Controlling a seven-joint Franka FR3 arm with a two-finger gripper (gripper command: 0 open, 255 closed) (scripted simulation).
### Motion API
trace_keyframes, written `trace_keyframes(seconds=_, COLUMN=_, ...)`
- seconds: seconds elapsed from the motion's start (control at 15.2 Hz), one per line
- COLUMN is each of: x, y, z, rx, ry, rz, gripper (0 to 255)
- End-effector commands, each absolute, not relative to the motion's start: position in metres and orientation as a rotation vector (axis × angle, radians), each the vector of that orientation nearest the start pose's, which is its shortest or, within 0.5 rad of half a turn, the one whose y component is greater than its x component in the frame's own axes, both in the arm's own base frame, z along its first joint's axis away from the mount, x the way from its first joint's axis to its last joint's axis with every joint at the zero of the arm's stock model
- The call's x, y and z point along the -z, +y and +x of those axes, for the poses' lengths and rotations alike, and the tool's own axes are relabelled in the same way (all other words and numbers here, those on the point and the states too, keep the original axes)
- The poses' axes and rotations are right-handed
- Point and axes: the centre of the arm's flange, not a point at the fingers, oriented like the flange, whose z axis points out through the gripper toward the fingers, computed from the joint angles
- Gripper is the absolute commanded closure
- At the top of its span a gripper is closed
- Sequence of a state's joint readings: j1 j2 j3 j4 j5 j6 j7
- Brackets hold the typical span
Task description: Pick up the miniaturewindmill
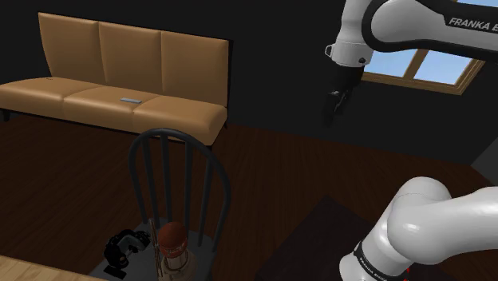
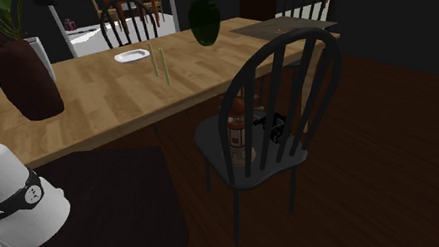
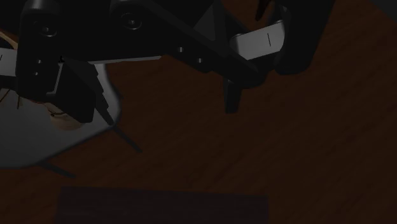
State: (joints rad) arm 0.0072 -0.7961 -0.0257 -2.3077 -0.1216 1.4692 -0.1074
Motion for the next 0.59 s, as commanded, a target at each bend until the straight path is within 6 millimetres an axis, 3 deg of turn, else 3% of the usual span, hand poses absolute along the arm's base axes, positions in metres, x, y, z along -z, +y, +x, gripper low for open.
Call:
trace_keyframes(seconds=0.0, x=-0.608, y=-0.022, z=0.293, rx=-0.079, ry=-0.141, rz=-3.238, gripper=0)
trace_keyframes(seconds=0.53, x=-0.546, y=0.047, z=0.338, rx=-0.05, ry=-0.193, rz=-3.221, gripper=0)
